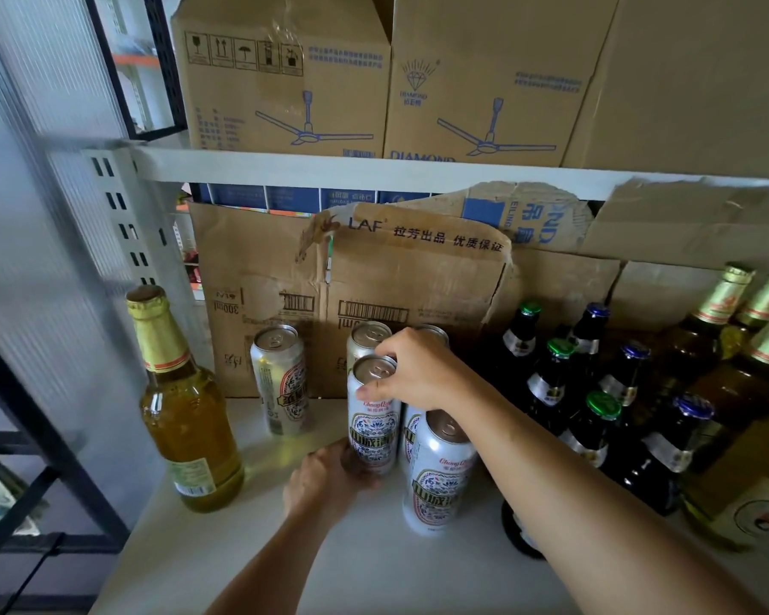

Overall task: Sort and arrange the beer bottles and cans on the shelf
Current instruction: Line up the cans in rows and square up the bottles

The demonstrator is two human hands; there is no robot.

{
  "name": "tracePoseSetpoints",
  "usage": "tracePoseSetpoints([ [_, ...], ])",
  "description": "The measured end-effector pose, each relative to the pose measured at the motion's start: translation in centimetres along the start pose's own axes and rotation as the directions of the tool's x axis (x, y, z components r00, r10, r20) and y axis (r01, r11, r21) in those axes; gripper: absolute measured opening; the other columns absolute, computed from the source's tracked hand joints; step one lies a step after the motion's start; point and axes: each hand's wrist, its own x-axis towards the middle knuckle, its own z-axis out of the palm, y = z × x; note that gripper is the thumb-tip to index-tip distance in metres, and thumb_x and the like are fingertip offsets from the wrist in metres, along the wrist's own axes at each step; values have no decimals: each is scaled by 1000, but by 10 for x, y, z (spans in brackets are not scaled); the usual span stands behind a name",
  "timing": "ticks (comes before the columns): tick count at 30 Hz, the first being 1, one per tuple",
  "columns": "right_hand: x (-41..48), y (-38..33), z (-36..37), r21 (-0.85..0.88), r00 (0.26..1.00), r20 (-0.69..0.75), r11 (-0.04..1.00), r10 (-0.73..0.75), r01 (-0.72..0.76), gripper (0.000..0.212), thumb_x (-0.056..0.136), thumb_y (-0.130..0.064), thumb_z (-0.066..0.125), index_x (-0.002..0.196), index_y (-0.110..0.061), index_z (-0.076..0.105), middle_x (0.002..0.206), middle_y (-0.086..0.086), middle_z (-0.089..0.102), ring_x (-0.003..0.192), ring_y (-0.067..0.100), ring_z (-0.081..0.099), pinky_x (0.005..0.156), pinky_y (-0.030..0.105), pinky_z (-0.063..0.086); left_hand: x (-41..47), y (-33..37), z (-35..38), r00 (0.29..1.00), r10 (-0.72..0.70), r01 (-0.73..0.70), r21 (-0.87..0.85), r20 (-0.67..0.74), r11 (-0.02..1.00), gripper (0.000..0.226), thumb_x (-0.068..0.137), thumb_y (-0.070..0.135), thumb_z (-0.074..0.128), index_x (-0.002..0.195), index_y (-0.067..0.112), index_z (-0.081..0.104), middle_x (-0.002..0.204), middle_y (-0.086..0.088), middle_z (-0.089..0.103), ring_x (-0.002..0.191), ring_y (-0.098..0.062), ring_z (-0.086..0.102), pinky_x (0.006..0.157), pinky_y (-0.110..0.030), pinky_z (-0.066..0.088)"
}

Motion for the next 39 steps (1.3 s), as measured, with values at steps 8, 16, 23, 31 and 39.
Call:
tracePoseSetpoints([
  [8, -7, 9, -14, 250, 999, -18, 968, 32, -27, 50, 77, -23, 80, 122, -5, 65, 114, 10, 70, 100, 18, 66, 95, 33, 51, -1, 1, -2, 1000, -20, 20, 16, 5, 1000, 57, 61, 65, 74, 114, 49, 57, 109, 1, 70, 105, -27, 64, 71, -27, 45],
  [16, -10, 17, -9, 335, 993, -109, 942, 39, 0, 39, 83, -14, 75, 120, -4, 66, 110, 8, 71, 96, 12, 65, 94, 27, 51, -2, 1, -1, 999, -41, 42, 36, -25, 998, 59, 59, 67, 72, 113, 47, 58, 109, 1, 70, 105, -27, 64, 75, -29, 49],
  [23, -13, 16, -6, 267, 988, -153, 963, 16, 26, 34, 86, -15, 71, 118, -6, 68, 113, 5, 71, 98, 9, 64, 92, 22, 49, 2, -1, 1, 999, -40, 40, 19, -19, 999, 59, 57, 67, 72, 111, 46, 59, 109, 0, 70, 105, -28, 64, 79, -31, 52],
  [31, -22, 11, -16, 297, 959, -272, 955, 75, 10, 23, 94, -11, 57, 111, -10, 72, 109, 3, 73, 100, 9, 64, 78, 12, 42, 6, -3, -1, 1000, -4, 4, 2, 22, 1000, 61, 58, 64, 76, 114, 46, 58, 110, -3, 69, 103, -31, 63, 78, -34, 54],
  [39, -24, -11, -20, 416, 954, -290, 908, 79, 51, 27, 95, -4, 48, 112, -7, 70, 107, 4, 72, 106, 16, 65, 98, 31, 49, 0, -15, -7, 997, 7, 9, -209, 76, 978, 67, 68, 40, 82, 128, 23, 56, 87, 0, 64, 82, -21, 60, 66, -27, 52],
])
